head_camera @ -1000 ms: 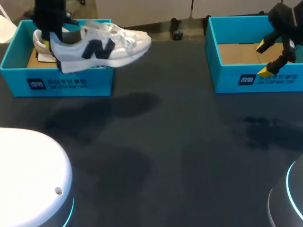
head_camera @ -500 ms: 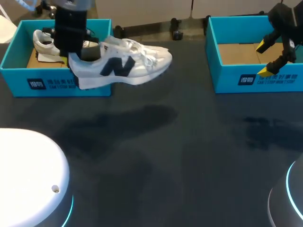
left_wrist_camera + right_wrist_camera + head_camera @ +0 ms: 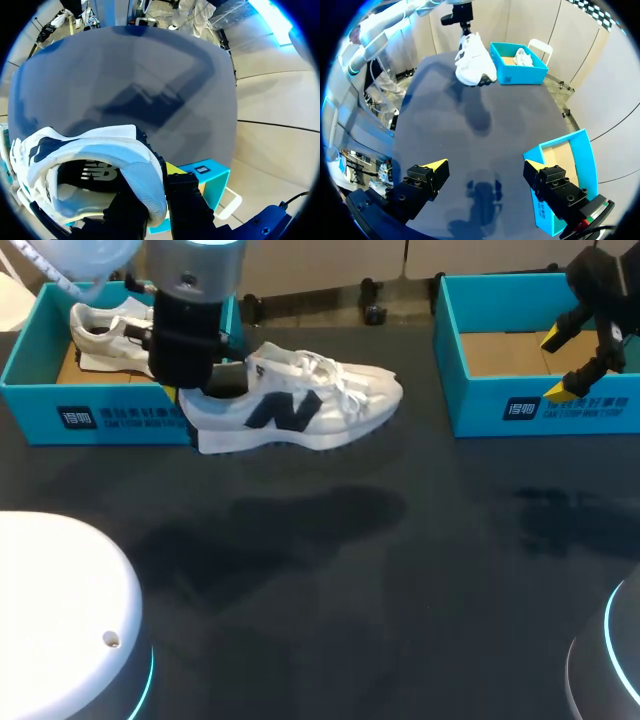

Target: Take the shoe out of the shoebox, open the shoe tongue, remove and reinsert the insole, then place the shoe into the shoebox

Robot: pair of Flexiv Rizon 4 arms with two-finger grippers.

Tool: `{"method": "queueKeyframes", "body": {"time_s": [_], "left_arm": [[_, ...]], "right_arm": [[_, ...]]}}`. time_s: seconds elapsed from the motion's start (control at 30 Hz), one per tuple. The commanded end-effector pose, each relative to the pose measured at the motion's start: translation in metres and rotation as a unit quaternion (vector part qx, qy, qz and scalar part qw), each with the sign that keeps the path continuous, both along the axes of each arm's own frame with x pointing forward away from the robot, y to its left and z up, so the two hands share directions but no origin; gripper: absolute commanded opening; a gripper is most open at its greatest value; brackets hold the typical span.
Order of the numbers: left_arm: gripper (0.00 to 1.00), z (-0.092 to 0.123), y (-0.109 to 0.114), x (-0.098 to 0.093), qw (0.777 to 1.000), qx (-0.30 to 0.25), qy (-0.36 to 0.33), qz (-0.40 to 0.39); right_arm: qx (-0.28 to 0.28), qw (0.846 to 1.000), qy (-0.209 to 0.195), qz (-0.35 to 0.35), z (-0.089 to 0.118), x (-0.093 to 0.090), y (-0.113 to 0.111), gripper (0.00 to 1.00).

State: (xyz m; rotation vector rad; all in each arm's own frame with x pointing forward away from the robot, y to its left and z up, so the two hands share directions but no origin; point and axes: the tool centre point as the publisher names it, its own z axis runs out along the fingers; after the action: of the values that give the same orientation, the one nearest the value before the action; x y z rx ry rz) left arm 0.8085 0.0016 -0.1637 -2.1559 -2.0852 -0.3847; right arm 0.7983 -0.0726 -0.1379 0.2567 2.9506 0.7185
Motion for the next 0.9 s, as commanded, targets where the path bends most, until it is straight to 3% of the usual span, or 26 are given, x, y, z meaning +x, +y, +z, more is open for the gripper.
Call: {"method": "queueKeyframes", "body": {"time_s": [0.03, 0.57, 0.9], "left_arm": [[0.00, 0.000, -0.010, -0.011, 1.000, 0.002, -0.013, -0.006], [0.00, -0.011, -0.049, -0.028, 1.000, 0.007, -0.004, -0.004], [0.00, -0.011, -0.049, -0.028, 1.000, 0.007, -0.004, -0.004]], "right_arm": [[-0.001, 1.000, 0.002, 0.000, 0.000, 0.001, 0.001, 1.00], [-0.001, 1.000, 0.002, 0.000, 0.000, 0.001, 0.001, 1.00], [-0.001, 1.000, 0.002, 0.000, 0.000, 0.001, 0.001, 1.00]]}}
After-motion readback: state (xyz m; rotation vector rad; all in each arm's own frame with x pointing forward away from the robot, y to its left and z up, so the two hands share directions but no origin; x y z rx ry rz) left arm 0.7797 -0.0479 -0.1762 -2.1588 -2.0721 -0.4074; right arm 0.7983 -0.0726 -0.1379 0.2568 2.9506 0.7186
